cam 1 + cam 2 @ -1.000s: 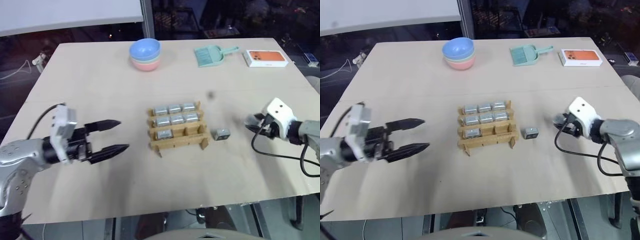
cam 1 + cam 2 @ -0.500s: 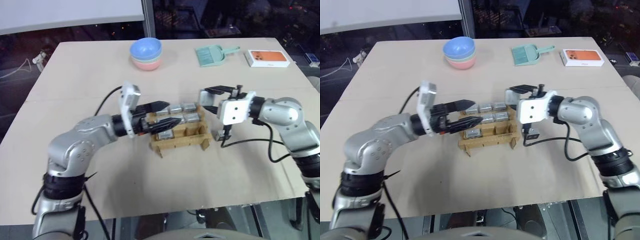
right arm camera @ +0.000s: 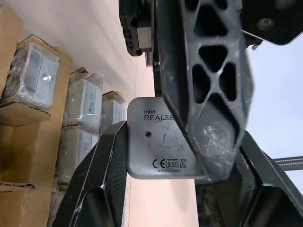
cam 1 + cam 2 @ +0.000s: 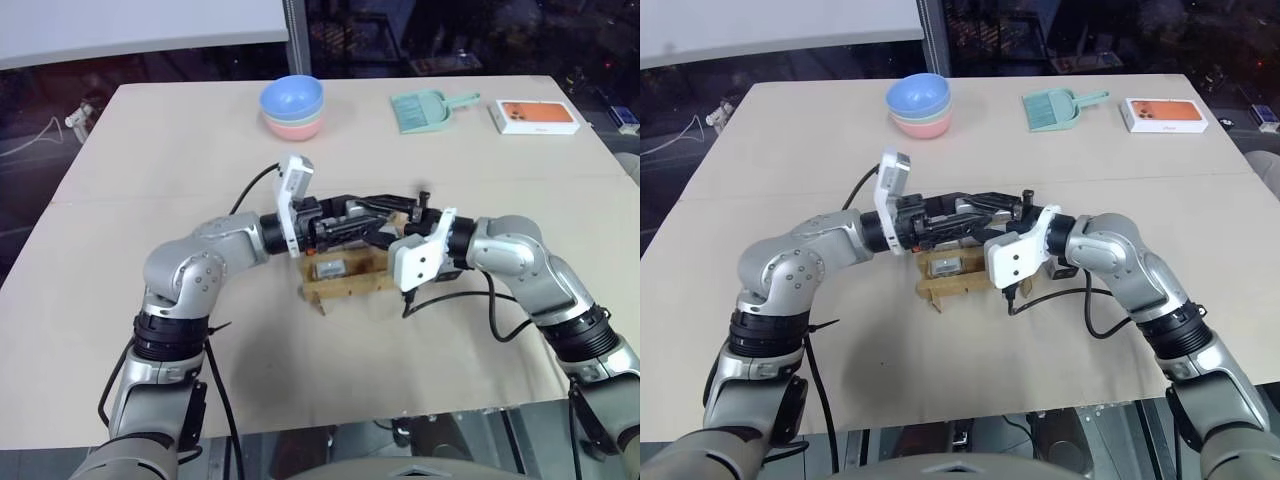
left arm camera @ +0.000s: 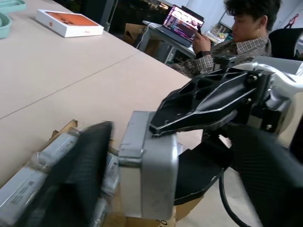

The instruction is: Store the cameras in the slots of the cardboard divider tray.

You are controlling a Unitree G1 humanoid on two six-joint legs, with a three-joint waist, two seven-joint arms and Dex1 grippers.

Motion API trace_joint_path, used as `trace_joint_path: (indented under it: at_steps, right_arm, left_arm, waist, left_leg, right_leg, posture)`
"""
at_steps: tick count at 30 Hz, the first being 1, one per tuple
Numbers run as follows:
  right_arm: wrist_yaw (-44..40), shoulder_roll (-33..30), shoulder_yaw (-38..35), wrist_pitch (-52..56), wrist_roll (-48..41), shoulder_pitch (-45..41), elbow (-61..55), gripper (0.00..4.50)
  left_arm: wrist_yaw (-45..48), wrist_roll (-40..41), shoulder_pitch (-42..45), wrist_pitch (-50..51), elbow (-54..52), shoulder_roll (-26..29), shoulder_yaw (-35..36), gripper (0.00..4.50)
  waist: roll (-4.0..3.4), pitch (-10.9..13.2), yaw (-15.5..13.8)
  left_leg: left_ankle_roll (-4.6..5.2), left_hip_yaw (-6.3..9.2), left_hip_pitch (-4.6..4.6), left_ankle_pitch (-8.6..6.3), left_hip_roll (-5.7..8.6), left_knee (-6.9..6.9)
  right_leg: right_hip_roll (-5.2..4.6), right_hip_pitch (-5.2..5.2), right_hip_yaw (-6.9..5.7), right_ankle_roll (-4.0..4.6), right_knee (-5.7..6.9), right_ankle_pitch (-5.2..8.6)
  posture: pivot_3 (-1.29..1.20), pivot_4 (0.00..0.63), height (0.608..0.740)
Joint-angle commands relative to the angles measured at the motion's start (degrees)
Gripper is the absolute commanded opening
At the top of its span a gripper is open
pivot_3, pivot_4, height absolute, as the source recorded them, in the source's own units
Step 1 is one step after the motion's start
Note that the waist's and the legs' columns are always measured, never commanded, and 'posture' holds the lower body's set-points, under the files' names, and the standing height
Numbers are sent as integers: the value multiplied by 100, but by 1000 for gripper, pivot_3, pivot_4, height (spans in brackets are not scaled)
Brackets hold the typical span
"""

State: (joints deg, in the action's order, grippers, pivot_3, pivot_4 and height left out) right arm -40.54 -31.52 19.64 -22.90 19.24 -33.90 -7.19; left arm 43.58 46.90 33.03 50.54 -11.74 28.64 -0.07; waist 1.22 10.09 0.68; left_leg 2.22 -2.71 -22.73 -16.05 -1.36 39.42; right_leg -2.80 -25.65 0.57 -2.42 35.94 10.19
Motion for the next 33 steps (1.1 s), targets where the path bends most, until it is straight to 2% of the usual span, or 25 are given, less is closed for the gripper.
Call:
trace_joint_path:
  at_steps: [1,4,12,13,14,16,17,22,26,30,33]
  right_arm:
    - [109,-19,-182,-41,-38,24,-246,1889]
    - [93,-17,-197,-7,-64,41,-271,1889]
    - [62,-22,-261,94,-172,84,-393,1889]
    - [7,-4,-307,224,-333,116,-457,2911]
    - [-56,12,-352,407,-493,159,-523,3246]
    - [-153,23,-526,854,-884,262,-671,4207]
    - [-228,-27,-690,1123,-1141,314,-754,4451]
    - [-967,-656,-1655,2711,-2830,780,-1098,4451]
    - [-1251,-1354,-2876,5656,-5344,1225,-1575,4451]
    - [-1738,-2009,-3800,6730,-6683,1751,-1684,4451]
    - [-1868,-2112,-4193,6838,-6968,2200,-1688,4451]
  left_arm:
    - [124,-44,-22,-112,-122,19,17,1840]
    - [168,-90,4,-113,-91,21,35,734]
    - [316,-182,15,-157,-73,74,29,782]
    - [349,-212,16,-204,-68,72,21,782]
    - [399,-256,13,-275,-69,69,8,782]
    - [533,-421,-35,-510,-96,75,-58,782]
    - [596,-533,-90,-687,-136,77,-92,782]
    - [915,-908,-594,-1684,-380,-119,-220,782]
    - [1000,-1254,-1047,-2405,-273,-351,-321,782]
    - [1303,-1670,-1411,-3024,-64,-300,-534,782]
    - [1392,-2016,-1560,-3560,214,-397,-685,782]
  waist:
    - [0,0,0]
    - [0,0,0]
    - [0,0,0]
    - [0,0,0]
    - [0,0,0]
    - [0,0,-7]
    - [0,0,-10]
    - [0,0,-37]
    - [1,0,-77]
    - [-2,-2,-100]
    - [0,-3,-100]
  left_leg:
    - [0,0,0,0,0,0]
    - [0,0,1,0,0,0]
    - [0,0,1,0,0,1]
    - [0,0,0,0,0,1]
    - [1,0,0,0,0,1]
    - [1,0,0,0,0,1]
    - [1,0,0,0,0,1]
    - [20,0,-1,-11,3,1]
    - [27,1,-2,-16,3,1]
    - [30,2,4,-17,1,-2]
    - [30,-1,9,-17,0,-1]
  right_leg:
    - [0,0,0,0,0,0]
    - [0,0,-1,0,2,0]
    - [0,0,-1,0,2,0]
    - [0,0,-1,0,2,0]
    - [0,0,0,0,1,0]
    - [0,1,-1,0,1,0]
    - [0,1,-1,0,1,0]
    - [-6,3,0,1,-2,0]
    - [-8,5,0,1,-6,-1]
    - [-6,6,-1,3,-2,0]
    - [-2,9,2,3,-2,1]
  posture:
    - [0,150,740]
    - [0,150,740]
    - [0,150,740]
    - [0,150,740]
    - [0,150,740]
    - [0,150,740]
    - [0,150,740]
    - [0,150,740]
    - [0,150,740]
    - [0,150,740]
    - [0,150,740]
